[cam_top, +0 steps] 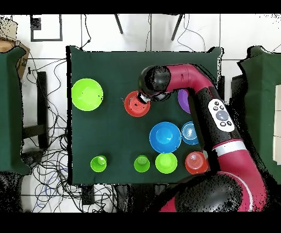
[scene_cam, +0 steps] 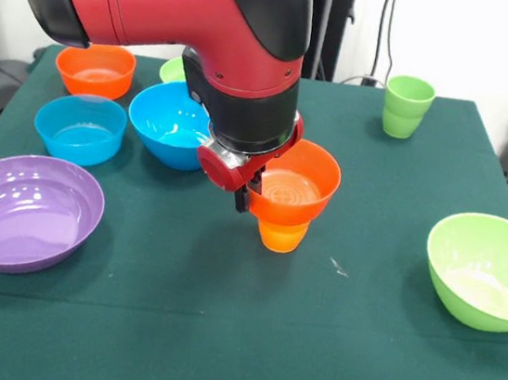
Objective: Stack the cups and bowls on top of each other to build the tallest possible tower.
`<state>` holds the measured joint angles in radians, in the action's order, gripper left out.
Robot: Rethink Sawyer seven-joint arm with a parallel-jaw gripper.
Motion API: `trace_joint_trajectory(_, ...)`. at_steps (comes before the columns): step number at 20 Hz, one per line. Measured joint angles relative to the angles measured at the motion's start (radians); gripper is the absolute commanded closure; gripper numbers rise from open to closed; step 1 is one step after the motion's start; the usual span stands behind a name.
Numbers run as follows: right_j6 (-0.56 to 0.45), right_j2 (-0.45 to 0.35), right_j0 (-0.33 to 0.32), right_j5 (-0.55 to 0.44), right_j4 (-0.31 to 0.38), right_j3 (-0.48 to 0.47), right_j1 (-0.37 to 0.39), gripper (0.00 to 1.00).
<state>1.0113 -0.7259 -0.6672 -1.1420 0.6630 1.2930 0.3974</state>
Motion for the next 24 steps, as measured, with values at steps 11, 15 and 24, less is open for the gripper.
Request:
trace_joint_trajectory(11,0.000,0.001,0.002,0.000,0.003,-0.001,0.000,1.00)
trace_joint_trajectory(15,0.000,0.003,0.005,0.000,0.004,-0.003,0.000,1.00)
trace_joint_trajectory(24,0.000,0.011,0.016,-0.001,0.006,-0.010,0.000,1.00)
